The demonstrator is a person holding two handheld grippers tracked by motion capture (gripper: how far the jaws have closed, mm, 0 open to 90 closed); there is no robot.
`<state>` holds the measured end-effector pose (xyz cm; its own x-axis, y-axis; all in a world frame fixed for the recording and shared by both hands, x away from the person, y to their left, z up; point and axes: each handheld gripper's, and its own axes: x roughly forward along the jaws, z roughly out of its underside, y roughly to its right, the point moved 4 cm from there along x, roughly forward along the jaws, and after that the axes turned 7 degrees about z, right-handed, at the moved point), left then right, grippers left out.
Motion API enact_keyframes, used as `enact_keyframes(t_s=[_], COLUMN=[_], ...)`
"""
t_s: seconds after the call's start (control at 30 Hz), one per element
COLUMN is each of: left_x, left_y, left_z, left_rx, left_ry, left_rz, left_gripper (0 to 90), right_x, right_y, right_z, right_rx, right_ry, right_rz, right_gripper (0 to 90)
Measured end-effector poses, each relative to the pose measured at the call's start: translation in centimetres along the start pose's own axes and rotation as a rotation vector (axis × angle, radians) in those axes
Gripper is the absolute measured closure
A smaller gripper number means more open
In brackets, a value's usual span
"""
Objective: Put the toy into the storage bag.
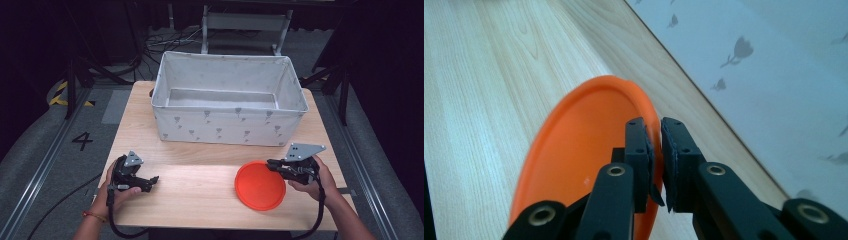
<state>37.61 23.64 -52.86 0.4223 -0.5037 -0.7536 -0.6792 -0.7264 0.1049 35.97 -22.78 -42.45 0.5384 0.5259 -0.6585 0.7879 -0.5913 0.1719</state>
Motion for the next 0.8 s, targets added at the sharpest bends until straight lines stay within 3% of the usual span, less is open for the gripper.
enact_keyframes(t_s=[0.27, 0.8], left_x=[0.0, 0.0], left_y=[0.0, 0.0], left_z=[0.0, 0.0], left_rx=[0.001, 0.0], left_ry=[0.0, 0.0], left_rz=[0.0, 0.0], left_gripper=[0.5, 0.5], right_x=[-1.5, -6.0], right_y=[0.1, 2.0], right_z=[-2.0, -4.0], right_rx=[-0.084, -0.1], right_ry=[-0.005, 0.035], right_rz=[0.04, 0.096], right_gripper=[83.3, 83.5])
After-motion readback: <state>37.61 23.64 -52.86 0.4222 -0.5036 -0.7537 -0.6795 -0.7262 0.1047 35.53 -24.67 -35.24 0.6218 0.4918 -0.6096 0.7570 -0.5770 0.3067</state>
